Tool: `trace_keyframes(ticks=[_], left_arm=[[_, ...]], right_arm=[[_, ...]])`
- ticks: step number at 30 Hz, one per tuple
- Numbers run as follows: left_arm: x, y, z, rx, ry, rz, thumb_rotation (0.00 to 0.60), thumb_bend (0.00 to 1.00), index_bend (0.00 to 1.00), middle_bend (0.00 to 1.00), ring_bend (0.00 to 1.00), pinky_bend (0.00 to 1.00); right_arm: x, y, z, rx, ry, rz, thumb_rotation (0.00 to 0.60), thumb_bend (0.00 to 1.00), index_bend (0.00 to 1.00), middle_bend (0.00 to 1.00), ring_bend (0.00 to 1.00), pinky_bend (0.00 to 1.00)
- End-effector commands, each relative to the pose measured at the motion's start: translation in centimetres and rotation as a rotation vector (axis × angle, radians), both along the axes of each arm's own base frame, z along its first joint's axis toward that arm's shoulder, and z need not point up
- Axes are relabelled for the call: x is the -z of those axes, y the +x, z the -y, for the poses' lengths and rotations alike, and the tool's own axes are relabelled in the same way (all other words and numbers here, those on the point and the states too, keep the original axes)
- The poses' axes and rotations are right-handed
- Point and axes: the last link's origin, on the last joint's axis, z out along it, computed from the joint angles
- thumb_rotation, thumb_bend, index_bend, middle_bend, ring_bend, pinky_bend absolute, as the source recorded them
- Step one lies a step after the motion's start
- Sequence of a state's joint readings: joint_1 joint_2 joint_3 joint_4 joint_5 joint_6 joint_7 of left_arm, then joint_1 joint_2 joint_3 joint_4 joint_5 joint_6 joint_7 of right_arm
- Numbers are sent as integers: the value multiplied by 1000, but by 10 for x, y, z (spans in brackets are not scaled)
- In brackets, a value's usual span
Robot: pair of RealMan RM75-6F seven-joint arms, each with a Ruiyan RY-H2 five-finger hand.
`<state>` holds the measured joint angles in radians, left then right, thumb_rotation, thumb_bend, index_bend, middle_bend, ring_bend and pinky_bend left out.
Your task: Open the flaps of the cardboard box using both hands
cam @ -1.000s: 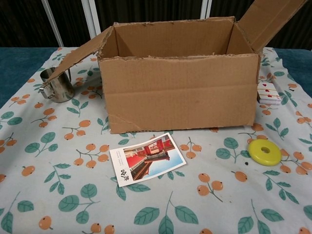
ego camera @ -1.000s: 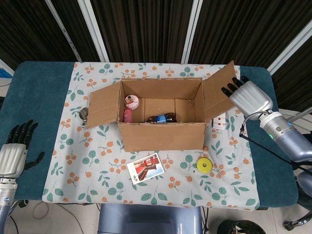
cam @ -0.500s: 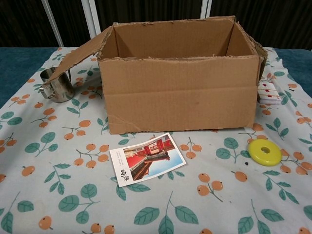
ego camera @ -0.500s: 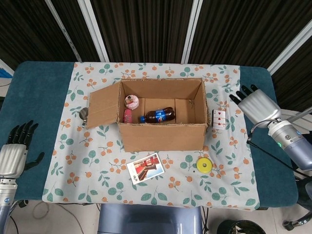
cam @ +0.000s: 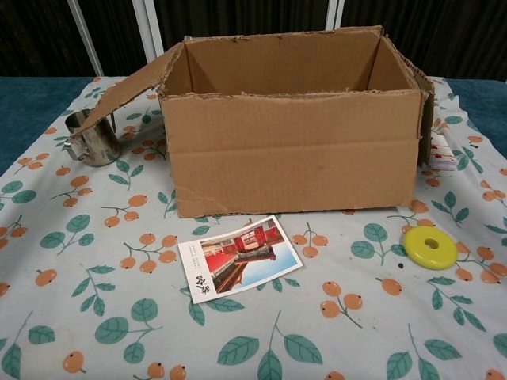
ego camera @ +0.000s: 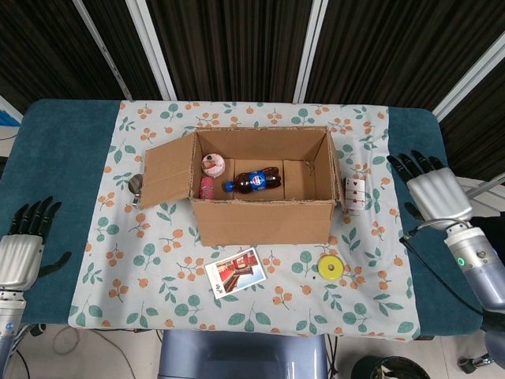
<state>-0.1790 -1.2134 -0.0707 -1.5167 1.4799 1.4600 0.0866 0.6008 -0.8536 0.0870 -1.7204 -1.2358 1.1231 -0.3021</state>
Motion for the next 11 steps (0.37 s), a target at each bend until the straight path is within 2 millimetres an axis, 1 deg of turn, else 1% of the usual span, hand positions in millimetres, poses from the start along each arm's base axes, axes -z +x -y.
trace_keyframes(ticks=[1,4,7,9,11], left_arm=[[-3,1,5,-5,3,-22,600,133,0,0,0,0],[-4,1,9,-6,-6,-50,600,127,0,0,0,0],[-3,-2,12,-14,-20,-98,600,126,0,0,0,0],[0,-4,12,-22,-34,-129,600,127,0,0,0,0],[1,-4,11,-30,-40,-132,600,127,0,0,0,0]], right_arm=[[23,-27,-48,143,-63,212,600,312,0,0,1,230],[34,-41,-76,194,-80,263,600,293,0,0,0,228],[44,-56,-100,208,-98,260,600,284,0,0,0,228],[51,-67,-113,218,-105,261,600,281,0,0,0,227],[55,-75,-122,218,-110,268,600,280,0,0,0,227]])
